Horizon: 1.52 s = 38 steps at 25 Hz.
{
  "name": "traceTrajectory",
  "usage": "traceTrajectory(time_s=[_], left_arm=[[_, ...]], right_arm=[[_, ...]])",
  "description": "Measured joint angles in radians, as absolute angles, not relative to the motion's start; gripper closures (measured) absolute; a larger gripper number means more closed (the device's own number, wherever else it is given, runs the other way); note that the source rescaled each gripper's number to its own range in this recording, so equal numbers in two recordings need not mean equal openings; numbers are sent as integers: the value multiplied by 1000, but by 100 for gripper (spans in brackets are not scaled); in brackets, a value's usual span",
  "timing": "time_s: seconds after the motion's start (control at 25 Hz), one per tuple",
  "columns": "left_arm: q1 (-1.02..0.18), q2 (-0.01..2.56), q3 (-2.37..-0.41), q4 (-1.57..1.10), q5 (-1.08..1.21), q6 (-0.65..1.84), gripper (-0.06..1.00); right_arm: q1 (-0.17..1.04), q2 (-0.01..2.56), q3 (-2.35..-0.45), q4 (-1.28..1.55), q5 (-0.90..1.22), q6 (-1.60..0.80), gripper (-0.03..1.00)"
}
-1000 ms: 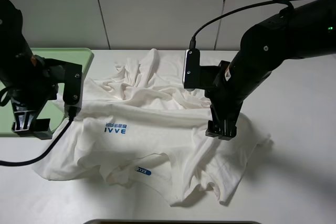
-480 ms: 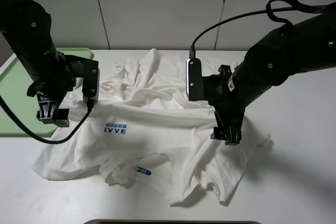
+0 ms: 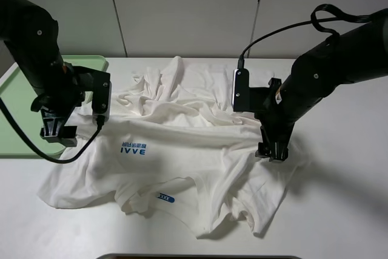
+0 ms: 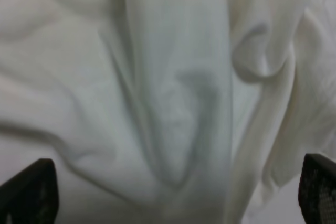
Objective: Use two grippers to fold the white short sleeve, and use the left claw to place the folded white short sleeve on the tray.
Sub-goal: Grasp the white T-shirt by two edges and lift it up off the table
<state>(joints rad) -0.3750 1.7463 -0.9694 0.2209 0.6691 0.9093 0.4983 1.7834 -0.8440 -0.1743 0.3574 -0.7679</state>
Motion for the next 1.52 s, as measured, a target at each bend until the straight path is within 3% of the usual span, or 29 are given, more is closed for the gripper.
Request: traceTrajectory(time_s=[0.32,1.4,1.52], left_arm=[[-353,1746,-969,232,665,917,6],[-341,1919,-970,258,473,934,6],[-341,1922,-970,258,453,934,14]], right_arm=[[442,1840,-844,-177,345,-768,-3],[442,1880,-844,-176,325,-771,-3],[442,1880,-844,-176,325,-771,10]])
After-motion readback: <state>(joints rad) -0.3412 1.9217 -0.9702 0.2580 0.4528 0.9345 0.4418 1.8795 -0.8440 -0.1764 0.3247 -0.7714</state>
